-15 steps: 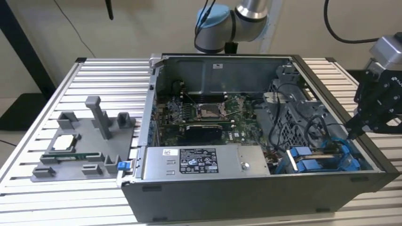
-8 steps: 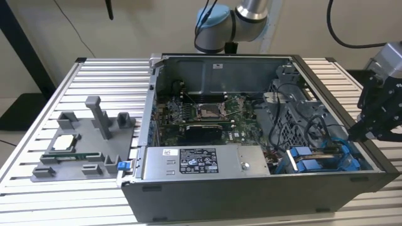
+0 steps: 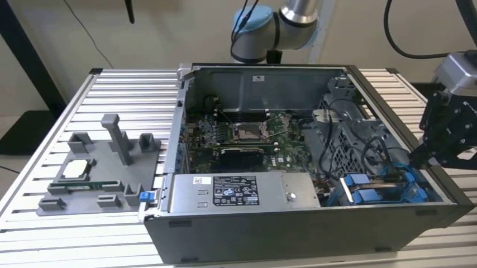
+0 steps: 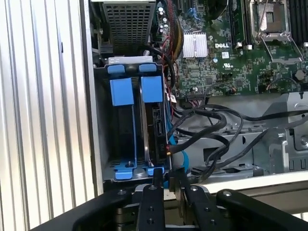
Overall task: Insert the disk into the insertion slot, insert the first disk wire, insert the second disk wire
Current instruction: 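Insert the second disk wire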
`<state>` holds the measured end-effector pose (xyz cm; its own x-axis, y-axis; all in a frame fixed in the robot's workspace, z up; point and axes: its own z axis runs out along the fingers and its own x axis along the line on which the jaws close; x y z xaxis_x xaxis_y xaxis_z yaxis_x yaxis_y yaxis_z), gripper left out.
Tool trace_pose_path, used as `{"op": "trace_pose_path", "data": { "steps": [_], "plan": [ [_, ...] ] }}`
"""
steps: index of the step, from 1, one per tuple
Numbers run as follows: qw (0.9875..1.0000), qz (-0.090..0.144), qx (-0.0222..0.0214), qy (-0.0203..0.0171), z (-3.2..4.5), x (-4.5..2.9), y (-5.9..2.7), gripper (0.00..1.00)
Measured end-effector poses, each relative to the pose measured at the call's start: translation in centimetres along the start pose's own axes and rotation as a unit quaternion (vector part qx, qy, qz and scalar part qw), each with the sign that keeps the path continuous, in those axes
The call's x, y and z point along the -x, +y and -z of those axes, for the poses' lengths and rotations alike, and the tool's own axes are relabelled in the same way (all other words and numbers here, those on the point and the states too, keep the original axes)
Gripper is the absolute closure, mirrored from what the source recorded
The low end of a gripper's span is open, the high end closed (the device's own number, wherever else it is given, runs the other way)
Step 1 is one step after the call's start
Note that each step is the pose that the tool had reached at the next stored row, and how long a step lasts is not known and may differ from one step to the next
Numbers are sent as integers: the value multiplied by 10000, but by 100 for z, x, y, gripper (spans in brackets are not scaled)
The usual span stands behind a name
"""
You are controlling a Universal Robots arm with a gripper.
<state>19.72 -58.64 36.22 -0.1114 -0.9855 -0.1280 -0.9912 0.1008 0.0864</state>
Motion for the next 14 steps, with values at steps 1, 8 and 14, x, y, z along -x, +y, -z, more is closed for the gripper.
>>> {"op": "trace_pose_path", "data": {
  "steps": [1, 8, 14],
  "plan": [
    [10000, -3, -7, -9, -1, 1, 6, 0],
    [10000, -35, -27, -64, 59, 16, 20, 0],
    [9999, -46, -65, -90, 41, 21, 20, 0]
  ]
}}
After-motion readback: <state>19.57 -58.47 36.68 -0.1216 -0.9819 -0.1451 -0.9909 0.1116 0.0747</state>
